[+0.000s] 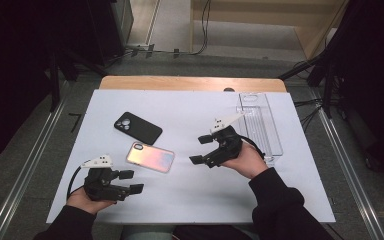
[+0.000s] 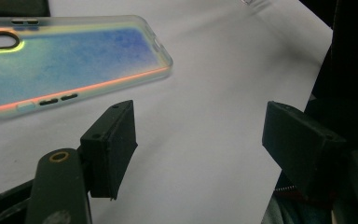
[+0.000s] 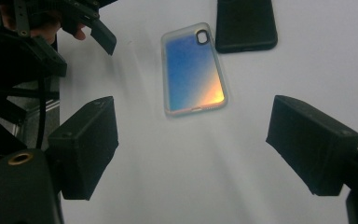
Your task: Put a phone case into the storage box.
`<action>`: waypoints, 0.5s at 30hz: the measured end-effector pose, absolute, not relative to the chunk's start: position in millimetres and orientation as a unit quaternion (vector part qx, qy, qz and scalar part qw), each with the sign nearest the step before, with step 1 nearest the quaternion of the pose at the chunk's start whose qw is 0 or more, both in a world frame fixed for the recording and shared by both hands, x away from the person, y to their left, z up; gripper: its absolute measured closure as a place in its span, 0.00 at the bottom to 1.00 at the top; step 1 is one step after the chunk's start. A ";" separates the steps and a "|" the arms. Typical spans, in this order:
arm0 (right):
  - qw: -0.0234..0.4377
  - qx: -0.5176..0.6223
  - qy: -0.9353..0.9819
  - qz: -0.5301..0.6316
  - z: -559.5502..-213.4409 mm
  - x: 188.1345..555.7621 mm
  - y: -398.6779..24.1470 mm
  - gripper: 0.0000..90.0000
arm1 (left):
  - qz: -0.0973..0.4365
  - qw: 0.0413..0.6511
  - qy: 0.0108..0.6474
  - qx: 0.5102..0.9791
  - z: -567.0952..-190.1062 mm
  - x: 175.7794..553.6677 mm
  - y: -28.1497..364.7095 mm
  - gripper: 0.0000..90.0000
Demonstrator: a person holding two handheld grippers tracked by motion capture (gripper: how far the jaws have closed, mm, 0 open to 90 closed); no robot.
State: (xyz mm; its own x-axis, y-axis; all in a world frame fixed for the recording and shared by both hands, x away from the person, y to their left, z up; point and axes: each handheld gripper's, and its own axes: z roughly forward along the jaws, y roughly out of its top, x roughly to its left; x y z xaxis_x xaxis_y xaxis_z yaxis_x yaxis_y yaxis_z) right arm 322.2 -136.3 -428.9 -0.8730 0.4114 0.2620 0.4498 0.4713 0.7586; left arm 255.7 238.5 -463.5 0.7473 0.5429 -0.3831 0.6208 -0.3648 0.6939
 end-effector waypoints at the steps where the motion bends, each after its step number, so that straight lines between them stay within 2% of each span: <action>1: 0.021 -0.251 -0.857 -0.449 -428.9 322.2 -136.3 0.16 | -0.044 0.440 0.354 0.824 -463.4 255.8 238.8 0.29; 15: 0.034 -0.238 -0.869 -0.432 -436.2 342.1 -100.5 0.16 | -0.043 0.441 0.356 0.823 -463.4 255.7 239.3 0.29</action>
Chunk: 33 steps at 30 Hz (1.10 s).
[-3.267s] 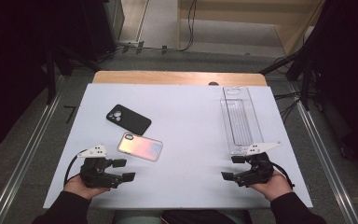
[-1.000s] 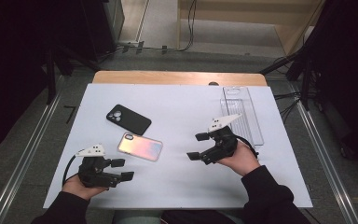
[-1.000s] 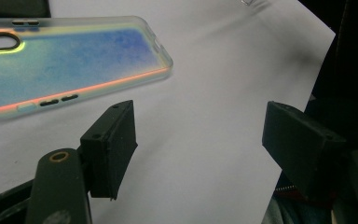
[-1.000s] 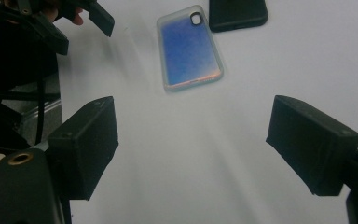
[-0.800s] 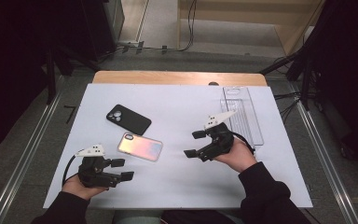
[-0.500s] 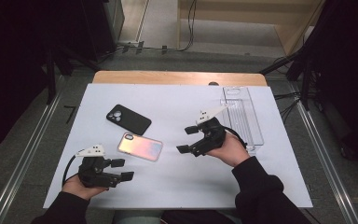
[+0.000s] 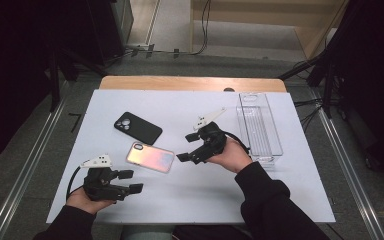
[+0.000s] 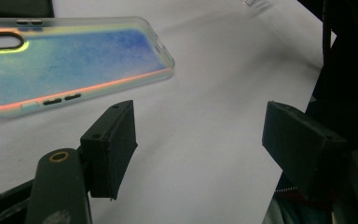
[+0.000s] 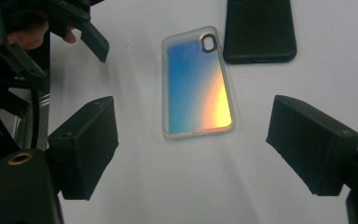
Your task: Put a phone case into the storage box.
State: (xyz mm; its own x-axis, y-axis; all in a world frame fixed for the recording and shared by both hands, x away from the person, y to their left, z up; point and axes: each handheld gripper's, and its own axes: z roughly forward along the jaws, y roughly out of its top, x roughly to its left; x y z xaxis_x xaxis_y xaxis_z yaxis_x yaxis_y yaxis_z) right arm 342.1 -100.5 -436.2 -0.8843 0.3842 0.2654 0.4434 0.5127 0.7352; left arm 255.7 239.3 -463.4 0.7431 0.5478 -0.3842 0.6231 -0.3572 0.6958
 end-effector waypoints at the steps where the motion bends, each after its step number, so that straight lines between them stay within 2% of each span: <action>1: 0.032 -0.236 -0.869 -0.434 -436.7 343.9 -96.6 0.16 | -0.043 0.441 0.356 0.823 -463.4 255.6 239.5 0.29; 24: 0.029 -0.225 -0.882 -0.413 -451.6 367.9 -49.7 0.16 | -0.041 0.438 0.357 0.825 -463.3 255.5 241.1 0.29; 25: 0.028 -0.222 -0.881 -0.417 -452.4 369.0 -48.6 0.12 | -0.041 0.438 0.357 0.824 -463.2 255.7 241.4 0.29; 26: 0.032 -0.221 -0.875 -0.429 -454.8 371.2 -46.1 0.00 | -0.040 0.438 0.358 0.824 -463.2 255.6 241.3 0.29; 33: 0.033 -0.237 -0.878 -0.414 -460.4 374.4 -36.2 0.00 | -0.039 0.438 0.357 0.824 -463.2 255.4 241.2 0.29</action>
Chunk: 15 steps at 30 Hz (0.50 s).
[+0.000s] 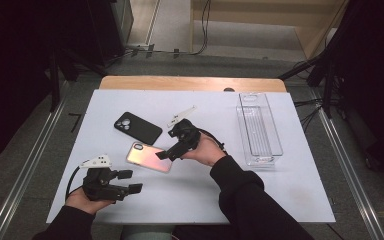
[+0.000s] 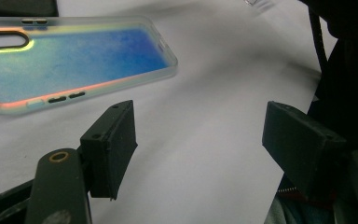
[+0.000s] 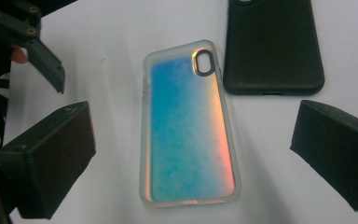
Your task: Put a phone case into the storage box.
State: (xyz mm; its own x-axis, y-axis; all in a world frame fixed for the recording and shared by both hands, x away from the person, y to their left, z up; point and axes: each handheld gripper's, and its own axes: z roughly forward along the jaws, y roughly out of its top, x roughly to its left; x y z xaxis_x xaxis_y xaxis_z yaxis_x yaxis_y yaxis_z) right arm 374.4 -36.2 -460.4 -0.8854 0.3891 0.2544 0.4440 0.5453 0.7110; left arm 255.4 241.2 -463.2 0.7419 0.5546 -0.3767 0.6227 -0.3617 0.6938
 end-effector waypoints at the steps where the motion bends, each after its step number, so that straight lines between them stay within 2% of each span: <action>1: 0.035 -0.244 -0.877 -0.413 -460.7 374.4 -34.9 0.02 | -0.039 0.438 0.357 0.824 -463.2 255.3 241.2 0.29; 2: 0.037 -0.251 -0.874 -0.414 -460.8 374.4 -34.3 0.09 | -0.039 0.438 0.357 0.824 -463.2 255.3 241.2 0.29; 3: 0.033 -0.251 -0.872 -0.418 -461.3 375.1 -34.3 0.11 | -0.039 0.438 0.357 0.824 -463.2 255.4 241.2 0.29; 15: 0.022 -0.234 -0.889 -0.394 -465.3 375.2 -27.3 0.11 | -0.041 0.437 0.357 0.825 -463.4 255.5 240.8 0.29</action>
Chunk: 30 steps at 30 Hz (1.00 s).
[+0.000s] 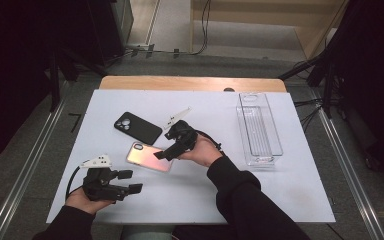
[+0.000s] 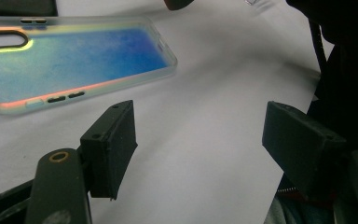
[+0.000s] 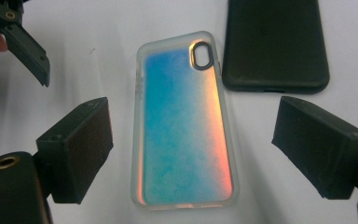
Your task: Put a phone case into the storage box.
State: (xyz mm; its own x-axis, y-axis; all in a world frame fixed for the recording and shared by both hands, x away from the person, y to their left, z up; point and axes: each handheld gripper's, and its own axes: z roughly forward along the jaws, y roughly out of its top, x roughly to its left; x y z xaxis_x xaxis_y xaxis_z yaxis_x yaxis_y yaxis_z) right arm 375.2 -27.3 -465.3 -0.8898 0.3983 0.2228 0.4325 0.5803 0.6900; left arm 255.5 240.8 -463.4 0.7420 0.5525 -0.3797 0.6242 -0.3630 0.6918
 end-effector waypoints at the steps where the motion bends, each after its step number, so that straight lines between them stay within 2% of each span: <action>1: 0.022 -0.230 -0.890 -0.393 -465.7 375.2 -26.3 0.11 | -0.041 0.437 0.357 0.824 -463.4 255.5 240.9 0.29; 30: 0.031 -0.216 -0.904 -0.368 -501.1 372.2 -3.5 0.11 | -0.042 0.439 0.357 0.824 -463.5 255.8 241.2 0.29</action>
